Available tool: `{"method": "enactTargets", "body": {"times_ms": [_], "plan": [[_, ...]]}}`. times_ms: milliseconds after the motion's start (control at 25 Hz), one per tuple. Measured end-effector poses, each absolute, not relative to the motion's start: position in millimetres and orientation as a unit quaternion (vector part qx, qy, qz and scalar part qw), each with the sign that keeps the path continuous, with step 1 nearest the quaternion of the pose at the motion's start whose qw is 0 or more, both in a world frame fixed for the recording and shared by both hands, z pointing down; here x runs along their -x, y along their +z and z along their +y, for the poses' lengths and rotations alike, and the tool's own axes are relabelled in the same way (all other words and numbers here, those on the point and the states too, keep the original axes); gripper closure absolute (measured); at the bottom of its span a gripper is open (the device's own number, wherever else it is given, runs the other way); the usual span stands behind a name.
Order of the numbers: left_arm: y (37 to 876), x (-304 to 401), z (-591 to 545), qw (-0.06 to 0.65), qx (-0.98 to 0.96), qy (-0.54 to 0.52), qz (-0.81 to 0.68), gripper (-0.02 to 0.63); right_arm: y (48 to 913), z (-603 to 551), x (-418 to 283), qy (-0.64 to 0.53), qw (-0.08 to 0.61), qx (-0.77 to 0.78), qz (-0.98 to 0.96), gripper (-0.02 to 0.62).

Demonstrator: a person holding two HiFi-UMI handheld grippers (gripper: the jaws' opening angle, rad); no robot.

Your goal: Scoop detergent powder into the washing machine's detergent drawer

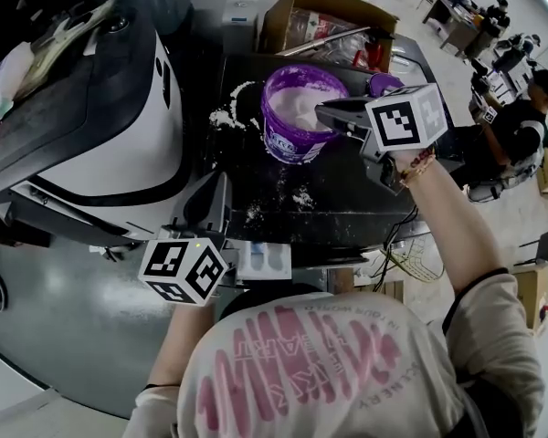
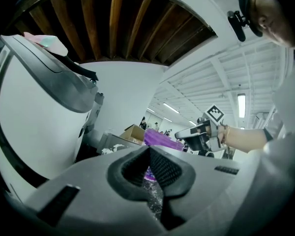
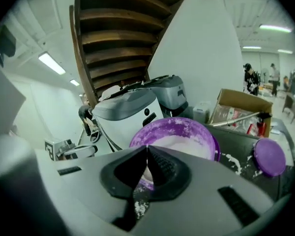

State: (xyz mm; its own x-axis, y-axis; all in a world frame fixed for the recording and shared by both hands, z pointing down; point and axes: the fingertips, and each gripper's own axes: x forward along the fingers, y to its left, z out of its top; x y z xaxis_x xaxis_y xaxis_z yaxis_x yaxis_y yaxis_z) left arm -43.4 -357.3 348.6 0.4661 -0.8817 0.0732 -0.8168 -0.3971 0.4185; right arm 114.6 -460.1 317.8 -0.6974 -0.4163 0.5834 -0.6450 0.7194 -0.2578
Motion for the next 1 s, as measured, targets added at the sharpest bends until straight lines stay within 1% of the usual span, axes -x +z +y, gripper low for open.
{"method": "enactTargets", "body": {"times_ms": [120,320,800,880,1000], "plan": [[346.5,43.4,-357.5,0.200,-0.834,-0.081,-0.508,0.603,316.0,-456.2,-112.1,0.275,0.220,-0.298,-0.887,0.591],[345.2,43.0,-355.3,0.201,-0.835,-0.083,-0.506,0.603,308.4,-456.9,-113.7,0.344,0.143,-0.304,-0.877,0.591],[335.1,35.9,-327.0,0.190,-0.836,-0.085,-0.507,0.603,277.5,-454.6,-147.4,0.473,-0.100,-0.309,-0.819,0.591],[332.2,34.7,-316.2,0.189,-0.835,-0.085,-0.510,0.603,272.5,-445.5,-152.2,0.484,-0.124,-0.303,-0.811,0.591],[327.6,34.8,-299.5,0.188,-0.830,-0.088,-0.517,0.603,266.4,-426.8,-155.0,0.489,-0.142,-0.293,-0.809,0.591]]}}
